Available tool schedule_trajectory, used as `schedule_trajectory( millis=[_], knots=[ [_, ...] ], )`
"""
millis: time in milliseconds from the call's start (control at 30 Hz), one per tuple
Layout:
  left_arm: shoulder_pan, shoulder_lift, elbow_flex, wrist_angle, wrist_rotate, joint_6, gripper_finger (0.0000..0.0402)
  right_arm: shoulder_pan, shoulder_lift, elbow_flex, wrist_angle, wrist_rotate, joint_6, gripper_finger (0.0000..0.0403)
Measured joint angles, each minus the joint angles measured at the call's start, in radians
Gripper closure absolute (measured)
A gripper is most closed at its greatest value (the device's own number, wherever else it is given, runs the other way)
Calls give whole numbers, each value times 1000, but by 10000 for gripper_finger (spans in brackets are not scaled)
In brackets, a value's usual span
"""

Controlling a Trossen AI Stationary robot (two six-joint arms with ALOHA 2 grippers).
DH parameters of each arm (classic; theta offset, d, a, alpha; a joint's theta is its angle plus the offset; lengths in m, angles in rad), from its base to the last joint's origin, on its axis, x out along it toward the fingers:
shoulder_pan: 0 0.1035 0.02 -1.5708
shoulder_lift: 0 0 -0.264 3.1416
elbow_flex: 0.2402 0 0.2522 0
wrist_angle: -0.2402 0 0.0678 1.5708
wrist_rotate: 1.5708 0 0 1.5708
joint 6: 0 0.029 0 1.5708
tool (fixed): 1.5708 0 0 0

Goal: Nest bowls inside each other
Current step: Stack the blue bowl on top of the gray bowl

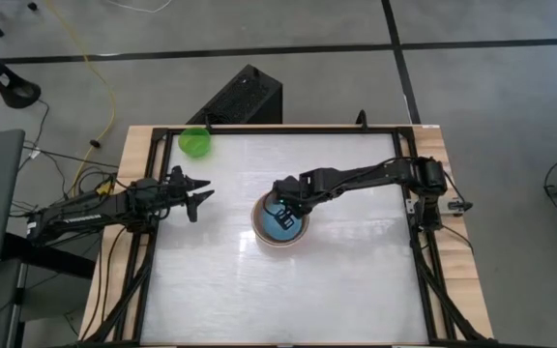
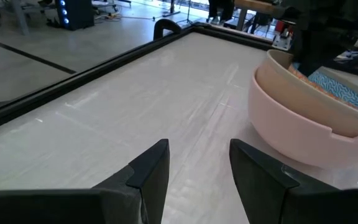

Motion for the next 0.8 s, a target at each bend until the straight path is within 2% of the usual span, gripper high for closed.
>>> schedule_trajectory(
  millis=[233, 400, 667, 800],
  knots=[
    [0, 0, 0, 0, 0, 0, 244, -1, 0, 0, 3, 15, 0, 302],
    [0, 0, 0, 0, 0, 0, 244, -6, 0, 46, -28, 14, -28, 274],
    [0, 0, 0, 0, 0, 0, 244, -5, 0, 192, -105, 66, -86, 262],
    [0, 0, 0, 0, 0, 0, 244, 7, -1, 203, -59, 107, -146, 270]
  ],
)
